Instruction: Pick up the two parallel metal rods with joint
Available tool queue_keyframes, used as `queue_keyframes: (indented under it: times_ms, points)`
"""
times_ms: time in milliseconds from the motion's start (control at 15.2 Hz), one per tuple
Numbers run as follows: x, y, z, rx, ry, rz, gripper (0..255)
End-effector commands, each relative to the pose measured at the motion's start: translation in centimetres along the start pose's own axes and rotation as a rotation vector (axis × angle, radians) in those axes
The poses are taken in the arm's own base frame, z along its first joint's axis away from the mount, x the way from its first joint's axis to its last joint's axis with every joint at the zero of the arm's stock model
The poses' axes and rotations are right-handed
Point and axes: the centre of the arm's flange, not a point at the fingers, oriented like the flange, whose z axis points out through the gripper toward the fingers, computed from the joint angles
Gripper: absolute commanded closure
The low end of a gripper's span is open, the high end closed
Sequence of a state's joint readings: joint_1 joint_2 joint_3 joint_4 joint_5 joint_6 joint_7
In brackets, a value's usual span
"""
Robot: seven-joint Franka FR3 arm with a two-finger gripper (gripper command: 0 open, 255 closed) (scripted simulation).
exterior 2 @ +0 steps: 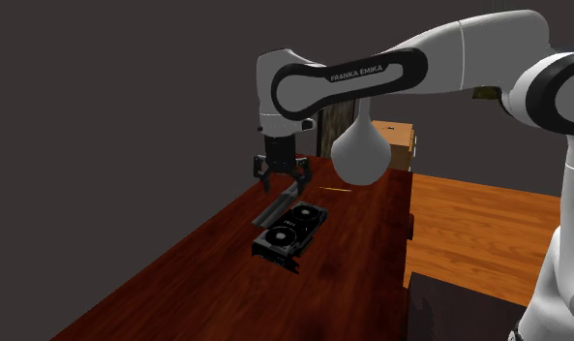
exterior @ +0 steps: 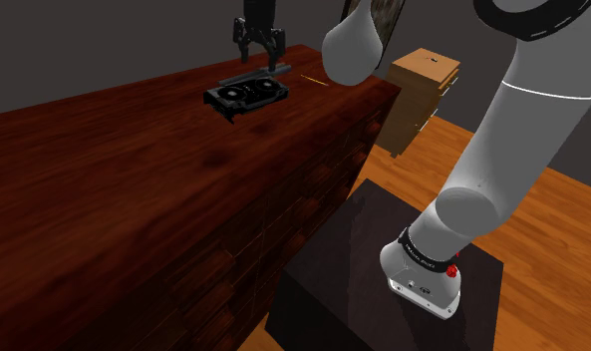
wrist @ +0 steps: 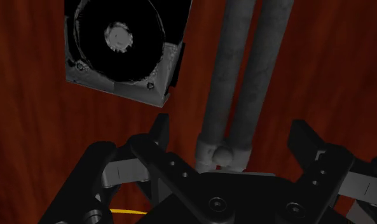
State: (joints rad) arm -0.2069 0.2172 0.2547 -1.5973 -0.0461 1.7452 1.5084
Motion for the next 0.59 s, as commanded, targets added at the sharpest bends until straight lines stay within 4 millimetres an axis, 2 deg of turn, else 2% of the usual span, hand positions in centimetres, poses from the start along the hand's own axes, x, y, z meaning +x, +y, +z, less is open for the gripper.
queue_keyframes:
  times_ms: [0,264,396,462,528]
  points:
    - [0.1,-0.4,1.0,0.0,-0.001,0.011,0]
    - [0.2,-0.5,3.5,0.0,-0.001,0.011,0]
    - [0.2,-0.5,3.5,0.0,-0.001,0.011,0]
    - [0.2,-0.6,3.4,0.0,-0.001,0.011,255]
    - [0.1,-0.6,3.5,0.0,-0.001,0.011,255]
